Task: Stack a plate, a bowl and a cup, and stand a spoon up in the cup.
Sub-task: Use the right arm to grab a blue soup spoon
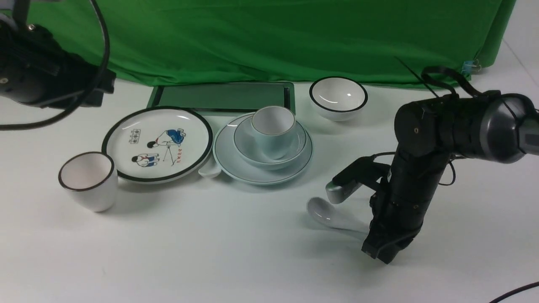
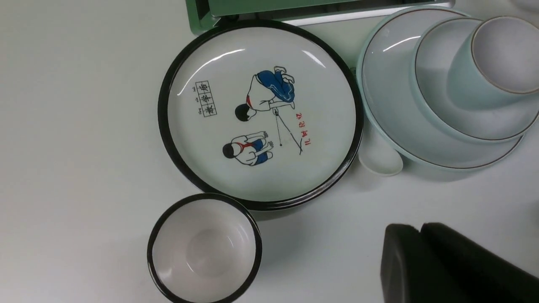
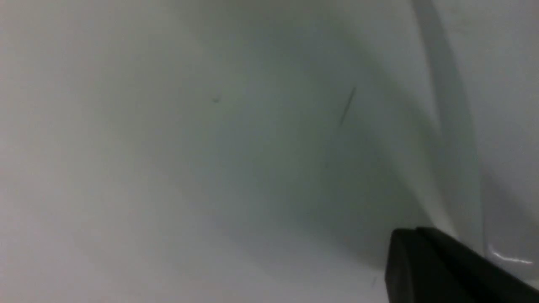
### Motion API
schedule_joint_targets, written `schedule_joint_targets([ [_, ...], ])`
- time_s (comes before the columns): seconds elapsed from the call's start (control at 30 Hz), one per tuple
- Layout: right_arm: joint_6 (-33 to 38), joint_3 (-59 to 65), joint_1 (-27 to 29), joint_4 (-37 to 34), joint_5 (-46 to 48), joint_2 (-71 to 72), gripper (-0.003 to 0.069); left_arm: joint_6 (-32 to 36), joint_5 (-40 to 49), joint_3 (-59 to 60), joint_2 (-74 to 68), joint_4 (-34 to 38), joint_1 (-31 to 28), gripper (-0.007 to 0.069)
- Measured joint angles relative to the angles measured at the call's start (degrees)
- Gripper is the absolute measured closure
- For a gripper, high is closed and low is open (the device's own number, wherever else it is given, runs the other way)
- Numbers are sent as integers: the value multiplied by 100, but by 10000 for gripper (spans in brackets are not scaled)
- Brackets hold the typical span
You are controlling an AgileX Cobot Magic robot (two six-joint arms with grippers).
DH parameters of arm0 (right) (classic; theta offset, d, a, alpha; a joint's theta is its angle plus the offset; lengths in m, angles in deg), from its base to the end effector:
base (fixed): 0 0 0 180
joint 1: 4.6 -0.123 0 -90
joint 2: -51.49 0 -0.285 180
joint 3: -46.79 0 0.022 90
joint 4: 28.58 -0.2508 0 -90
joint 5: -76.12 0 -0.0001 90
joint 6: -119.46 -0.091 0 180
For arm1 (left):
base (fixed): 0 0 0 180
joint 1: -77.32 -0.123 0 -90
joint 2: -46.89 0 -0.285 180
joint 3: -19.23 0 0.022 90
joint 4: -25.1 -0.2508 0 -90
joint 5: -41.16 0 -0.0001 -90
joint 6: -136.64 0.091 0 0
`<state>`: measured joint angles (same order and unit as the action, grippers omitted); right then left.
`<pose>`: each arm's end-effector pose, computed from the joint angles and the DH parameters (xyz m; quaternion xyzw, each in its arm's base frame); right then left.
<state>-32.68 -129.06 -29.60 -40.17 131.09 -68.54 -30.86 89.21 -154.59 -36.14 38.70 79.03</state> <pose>0.3241 0.1677 0.1573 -0.3915 0.9164 0.0829 0.0095 0.2769 -0.0242 0.3663 0.0731 0.9227 -0.0763 0.3706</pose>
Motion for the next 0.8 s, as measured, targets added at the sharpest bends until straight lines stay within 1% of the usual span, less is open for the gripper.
schedule_joint_targets([
  [0.1, -18, 4, 40, 6, -132, 6, 648, 0, 55, 0, 0, 127, 0, 634],
  [0.23, -122, -22, 248, 100, -682, 6, 648, 36, 99, 26, 0, 361, 0, 634],
  [0.37, -253, -110, 475, 226, -1225, -28, 648, 103, 179, 84, 60, 371, 0, 634],
  [0.47, -298, -225, 595, 292, -1567, -84, 648, 116, -2, 182, 283, 401, 0, 634],
  [0.57, -625, -417, 672, 305, -2002, -118, 646, 109, -449, 495, 752, 191, 0, 634],
  [0.63, -943, -577, 694, 277, -2187, -118, 640, 56, -870, 813, 1149, -71, 0, 634],
  [0.7, -1184, -714, 699, 260, -2182, -118, 624, -88, -1253, 1116, 1519, -354, 0, 634],
  [0.77, -1394, -896, 699, 239, -1977, -118, 603, -235, -1591, 1396, 1861, -622, 0, 634],
  [0.8, -1658, -1089, 699, 157, -1599, -118, 545, -427, -1935, 1750, 2304, -969, 0, 634],
])
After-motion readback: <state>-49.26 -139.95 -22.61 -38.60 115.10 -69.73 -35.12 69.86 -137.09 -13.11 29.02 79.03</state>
